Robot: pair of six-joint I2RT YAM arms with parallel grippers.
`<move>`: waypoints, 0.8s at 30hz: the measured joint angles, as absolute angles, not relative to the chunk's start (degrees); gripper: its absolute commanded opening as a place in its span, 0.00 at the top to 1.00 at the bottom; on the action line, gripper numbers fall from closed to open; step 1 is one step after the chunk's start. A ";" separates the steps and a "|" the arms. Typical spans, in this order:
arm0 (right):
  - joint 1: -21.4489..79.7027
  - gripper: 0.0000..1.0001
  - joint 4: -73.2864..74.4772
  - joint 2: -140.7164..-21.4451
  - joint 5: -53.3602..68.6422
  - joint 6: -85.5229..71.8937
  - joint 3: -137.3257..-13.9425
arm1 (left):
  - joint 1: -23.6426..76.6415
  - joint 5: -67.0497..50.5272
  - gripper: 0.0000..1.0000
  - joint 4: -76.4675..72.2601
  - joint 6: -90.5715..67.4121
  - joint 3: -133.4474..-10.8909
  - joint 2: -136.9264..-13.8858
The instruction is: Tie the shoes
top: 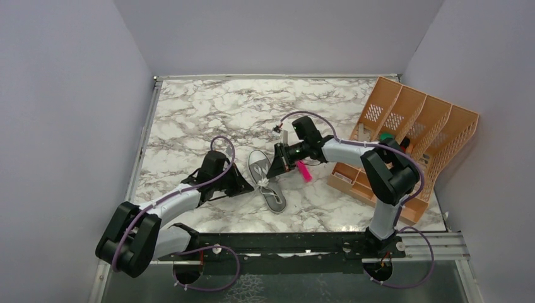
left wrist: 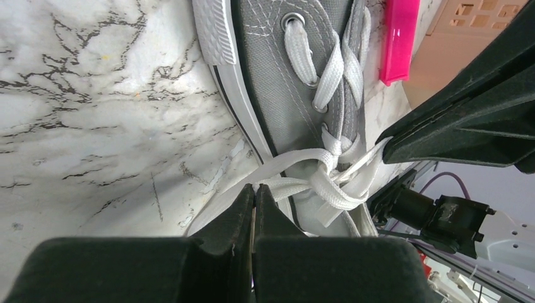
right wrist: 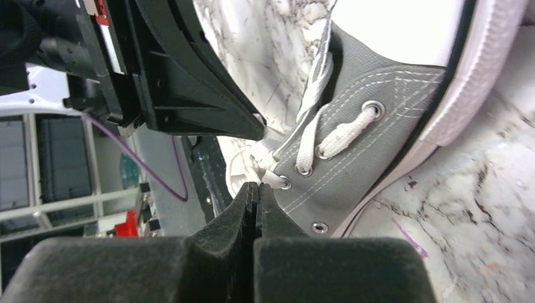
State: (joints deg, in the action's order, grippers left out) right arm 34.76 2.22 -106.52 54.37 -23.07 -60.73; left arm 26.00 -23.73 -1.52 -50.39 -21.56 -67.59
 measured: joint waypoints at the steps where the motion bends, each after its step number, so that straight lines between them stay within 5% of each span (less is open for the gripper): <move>1: 34.76 1.00 2.22 -105.93 53.17 -23.14 -60.45 | 26.00 -23.68 1.00 -0.80 -50.37 -21.85 -67.59; 24: 28.01 1.00 -0.38 -94.11 37.32 -33.74 -50.48 | 26.00 -24.88 1.00 7.86 -49.93 -28.16 -76.73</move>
State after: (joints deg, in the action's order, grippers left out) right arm 28.01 -0.38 -94.11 37.32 -33.74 -50.48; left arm 26.00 -24.88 7.86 -49.93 -28.16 -76.73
